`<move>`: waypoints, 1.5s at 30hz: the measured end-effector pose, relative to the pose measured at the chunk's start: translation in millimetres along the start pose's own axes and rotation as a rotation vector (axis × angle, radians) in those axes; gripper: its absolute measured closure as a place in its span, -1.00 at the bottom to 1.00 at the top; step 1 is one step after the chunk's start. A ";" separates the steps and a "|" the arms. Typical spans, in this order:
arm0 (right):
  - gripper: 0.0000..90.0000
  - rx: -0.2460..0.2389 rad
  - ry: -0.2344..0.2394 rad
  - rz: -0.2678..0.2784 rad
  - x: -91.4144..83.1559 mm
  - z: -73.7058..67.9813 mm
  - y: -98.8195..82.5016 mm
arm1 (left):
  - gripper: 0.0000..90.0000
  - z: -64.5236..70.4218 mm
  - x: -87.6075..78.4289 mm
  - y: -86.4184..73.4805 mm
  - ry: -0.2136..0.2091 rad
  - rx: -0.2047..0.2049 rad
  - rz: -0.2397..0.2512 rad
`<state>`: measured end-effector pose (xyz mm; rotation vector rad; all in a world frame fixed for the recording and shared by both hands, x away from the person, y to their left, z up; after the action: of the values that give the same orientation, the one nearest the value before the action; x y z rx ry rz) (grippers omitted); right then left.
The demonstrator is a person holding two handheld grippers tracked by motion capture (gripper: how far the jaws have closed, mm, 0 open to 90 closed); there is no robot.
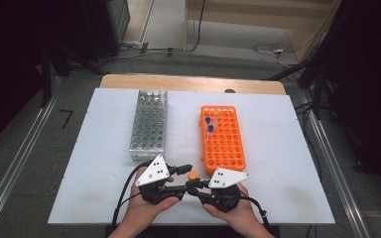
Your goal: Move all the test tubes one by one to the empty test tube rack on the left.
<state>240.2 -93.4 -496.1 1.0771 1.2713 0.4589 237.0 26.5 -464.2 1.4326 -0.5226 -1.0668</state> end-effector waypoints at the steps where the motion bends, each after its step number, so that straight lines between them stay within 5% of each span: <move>1: 0.62 -0.002 0.001 -0.002 0.8 -0.4 0.1 | 0.41 1.0 0.1 0.0 -0.008 0.008 0.000; 13: 0.54 0.008 0.009 0.004 -0.2 1.2 0.1 | 0.55 -0.4 -2.3 3.4 0.013 0.023 -0.001; 26: -0.61 0.032 -0.004 0.059 -28.1 16.2 2.7 | 0.56 -19.2 -13.6 10.6 0.054 -0.001 0.010; 34: -1.00 0.052 -0.019 0.074 -53.8 38.6 -7.2 | 0.56 -34.4 -20.7 19.6 0.086 -0.015 0.027; 45: -1.00 0.111 -0.091 0.100 -89.3 69.5 -24.9 | 0.56 -71.7 -29.3 48.3 0.162 -0.015 0.058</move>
<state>271.2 -203.0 -474.5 1.2456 1.1769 0.4137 296.1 79.9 -419.6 1.4675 -0.4363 -0.8981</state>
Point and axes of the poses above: each handheld gripper's, and its own axes: x roughly forward along the jaws, y roughly out of its top, z roughly to its right, the point moved 6 cm from there along x, roughly forward along the jaws
